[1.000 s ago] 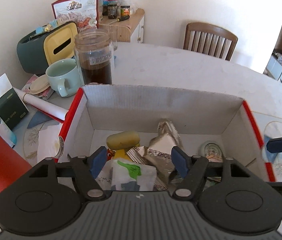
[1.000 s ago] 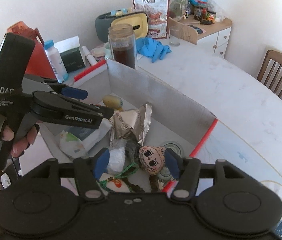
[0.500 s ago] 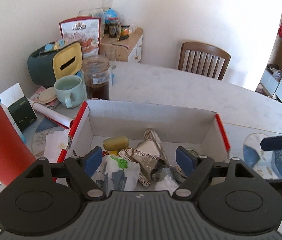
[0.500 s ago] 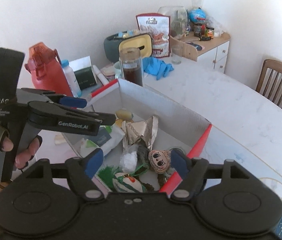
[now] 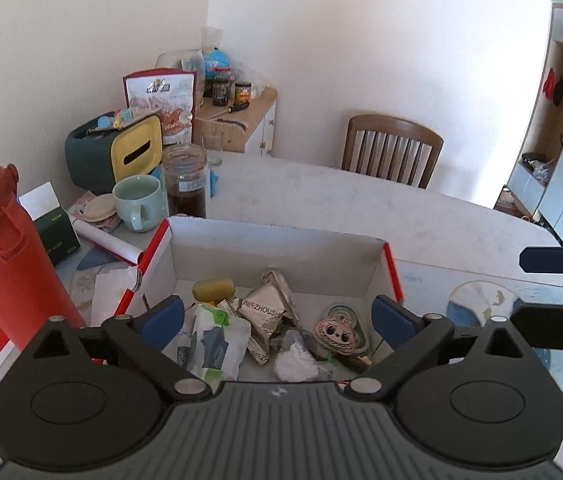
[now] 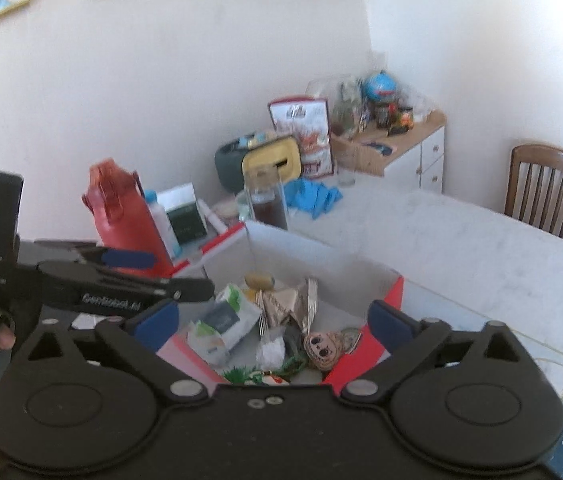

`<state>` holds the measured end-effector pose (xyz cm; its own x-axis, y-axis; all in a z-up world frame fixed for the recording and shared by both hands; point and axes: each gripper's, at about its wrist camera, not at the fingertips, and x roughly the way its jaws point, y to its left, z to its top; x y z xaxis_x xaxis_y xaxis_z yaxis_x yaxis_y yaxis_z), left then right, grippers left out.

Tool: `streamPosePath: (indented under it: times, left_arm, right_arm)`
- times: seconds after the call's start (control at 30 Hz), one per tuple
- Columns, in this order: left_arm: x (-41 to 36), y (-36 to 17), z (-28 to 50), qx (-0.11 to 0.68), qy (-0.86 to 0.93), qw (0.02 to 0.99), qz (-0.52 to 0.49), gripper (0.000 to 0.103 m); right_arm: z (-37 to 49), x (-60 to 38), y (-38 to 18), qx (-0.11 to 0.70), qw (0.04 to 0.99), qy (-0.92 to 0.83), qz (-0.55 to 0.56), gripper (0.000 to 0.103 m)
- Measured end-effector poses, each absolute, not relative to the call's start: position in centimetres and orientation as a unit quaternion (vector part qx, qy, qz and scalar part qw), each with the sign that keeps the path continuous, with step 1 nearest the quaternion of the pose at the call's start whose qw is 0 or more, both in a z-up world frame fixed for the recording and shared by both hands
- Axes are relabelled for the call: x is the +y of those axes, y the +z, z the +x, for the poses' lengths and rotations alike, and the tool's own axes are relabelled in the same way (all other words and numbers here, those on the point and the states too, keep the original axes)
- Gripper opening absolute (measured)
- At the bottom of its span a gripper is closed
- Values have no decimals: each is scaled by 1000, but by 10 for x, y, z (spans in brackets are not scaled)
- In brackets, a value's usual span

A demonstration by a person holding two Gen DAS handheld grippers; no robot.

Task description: Organize objects

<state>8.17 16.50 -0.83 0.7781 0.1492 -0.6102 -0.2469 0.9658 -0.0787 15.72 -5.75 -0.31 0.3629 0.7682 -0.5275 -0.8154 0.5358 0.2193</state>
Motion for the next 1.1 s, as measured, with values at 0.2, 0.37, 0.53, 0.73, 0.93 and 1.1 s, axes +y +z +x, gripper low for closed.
streamPosePath:
  times: [0.2,0.37,0.53,0.73,0.93,1.1]
  left_arm:
    - [152,3,69,302,105,945,-69,103]
    - [138,14,56,282,112,951,-52,103]
    - [131,19,47,265,119,955,-59,103]
    - [122,20,44,259,129,956,-49,103]
    - [113,18,46,262,139,954,-35,103]
    - [113,15,49,269,144,951,-39,103]
  right_arm:
    - [152,-75,0,286,829,481,-6,102]
    - [146,-90,5,269,839,473,5,102]
    - [139,-100,4,270,842,467,4,102]
    - [132,-106,4,262,845,465,7,102]
    - [126,-106,5,251,847,469,1,102]
    - [126,-107,3,252,848,467,-3,102]
